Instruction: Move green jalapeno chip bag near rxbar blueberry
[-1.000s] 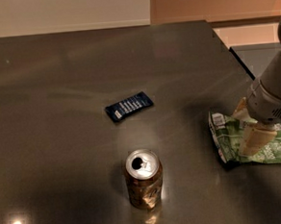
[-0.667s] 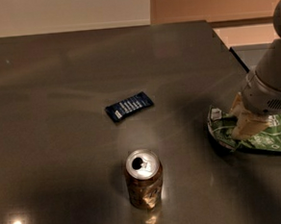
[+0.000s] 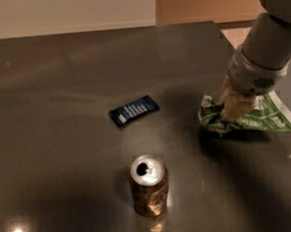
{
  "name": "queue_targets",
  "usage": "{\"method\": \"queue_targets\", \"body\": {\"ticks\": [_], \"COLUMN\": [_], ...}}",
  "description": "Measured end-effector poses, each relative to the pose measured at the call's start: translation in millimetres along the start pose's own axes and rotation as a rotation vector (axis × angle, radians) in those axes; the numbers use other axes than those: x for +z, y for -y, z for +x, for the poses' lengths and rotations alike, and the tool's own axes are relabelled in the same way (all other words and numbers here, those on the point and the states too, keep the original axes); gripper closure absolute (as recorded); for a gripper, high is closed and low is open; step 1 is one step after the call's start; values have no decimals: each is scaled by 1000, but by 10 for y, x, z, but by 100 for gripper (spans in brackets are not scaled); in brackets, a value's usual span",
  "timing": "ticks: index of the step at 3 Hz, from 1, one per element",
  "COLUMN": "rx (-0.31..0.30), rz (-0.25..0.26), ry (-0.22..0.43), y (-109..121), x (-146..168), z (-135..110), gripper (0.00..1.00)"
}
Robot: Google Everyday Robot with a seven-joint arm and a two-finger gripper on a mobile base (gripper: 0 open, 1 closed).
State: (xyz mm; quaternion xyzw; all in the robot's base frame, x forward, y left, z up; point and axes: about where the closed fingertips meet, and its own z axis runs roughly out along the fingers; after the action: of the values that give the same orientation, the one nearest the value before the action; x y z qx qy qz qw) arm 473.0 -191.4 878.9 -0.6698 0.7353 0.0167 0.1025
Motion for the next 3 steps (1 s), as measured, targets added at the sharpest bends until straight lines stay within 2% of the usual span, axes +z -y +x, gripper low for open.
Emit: {"method": "queue_targets", "body": {"ticks": [3], "rx": [-28], "rz": [4], "ry": [97], "y": [526], "x": [63], "z": [-663], "gripper": [100]}}
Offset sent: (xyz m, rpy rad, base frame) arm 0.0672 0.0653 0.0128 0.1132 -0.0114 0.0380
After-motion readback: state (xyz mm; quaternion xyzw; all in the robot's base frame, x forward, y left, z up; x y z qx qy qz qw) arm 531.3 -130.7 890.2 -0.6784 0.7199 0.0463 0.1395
